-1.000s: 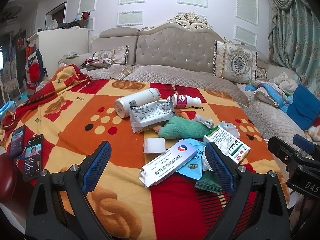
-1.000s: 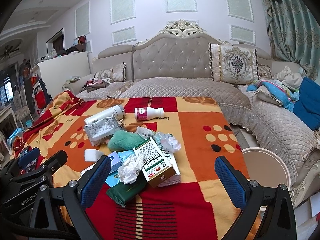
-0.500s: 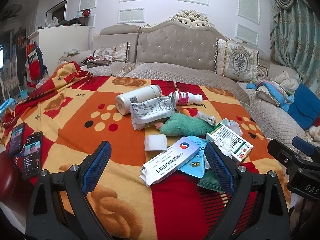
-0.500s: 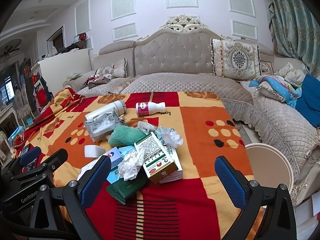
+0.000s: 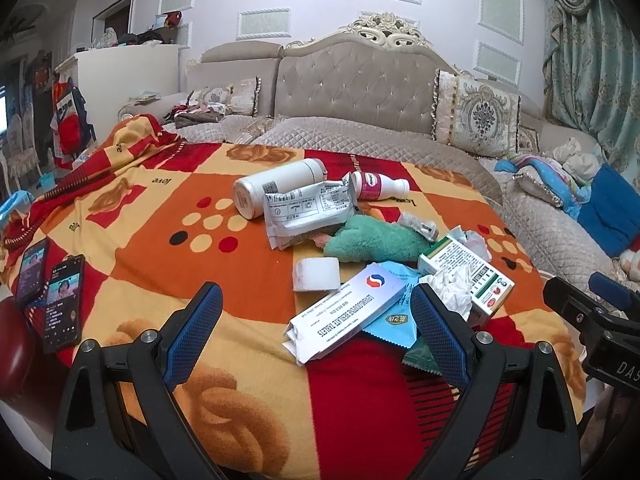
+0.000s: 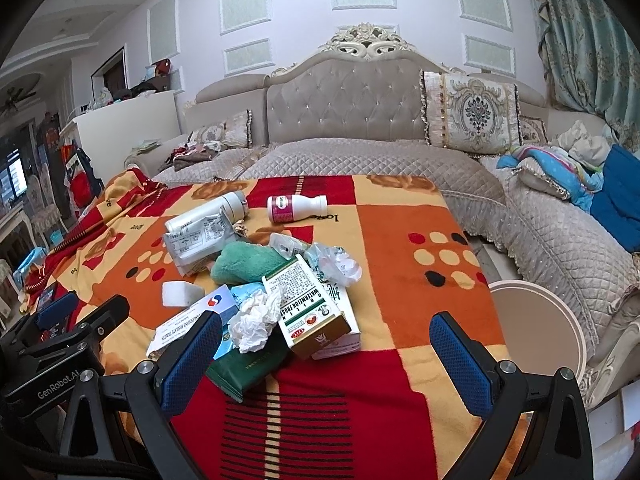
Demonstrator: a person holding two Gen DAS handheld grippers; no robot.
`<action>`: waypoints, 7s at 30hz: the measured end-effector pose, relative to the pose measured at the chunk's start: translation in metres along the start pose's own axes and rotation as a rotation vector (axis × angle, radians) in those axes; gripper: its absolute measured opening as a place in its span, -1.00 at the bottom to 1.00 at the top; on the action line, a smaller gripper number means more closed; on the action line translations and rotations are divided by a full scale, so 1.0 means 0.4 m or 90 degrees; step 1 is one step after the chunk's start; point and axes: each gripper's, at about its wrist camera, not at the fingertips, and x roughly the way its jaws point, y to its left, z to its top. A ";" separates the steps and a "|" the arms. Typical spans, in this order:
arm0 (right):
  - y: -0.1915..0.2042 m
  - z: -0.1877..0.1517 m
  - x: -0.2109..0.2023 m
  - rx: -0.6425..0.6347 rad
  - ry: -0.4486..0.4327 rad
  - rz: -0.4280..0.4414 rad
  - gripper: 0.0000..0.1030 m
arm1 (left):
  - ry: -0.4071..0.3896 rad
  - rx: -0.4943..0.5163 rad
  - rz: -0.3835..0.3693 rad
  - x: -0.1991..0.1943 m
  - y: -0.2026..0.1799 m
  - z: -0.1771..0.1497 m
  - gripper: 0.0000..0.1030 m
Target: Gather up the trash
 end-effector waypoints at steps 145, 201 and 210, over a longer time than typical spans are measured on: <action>-0.504 -0.234 0.031 0.113 0.251 0.133 -0.46 | 0.329 0.164 -0.296 0.201 -0.584 -0.011 -0.05; -0.777 -0.209 0.152 0.307 0.219 -0.033 0.08 | 0.297 0.178 -0.360 0.271 -0.842 0.002 0.23; -0.672 -0.159 0.087 0.249 0.189 -0.034 0.14 | 0.233 0.152 -0.305 0.186 -0.710 0.014 0.23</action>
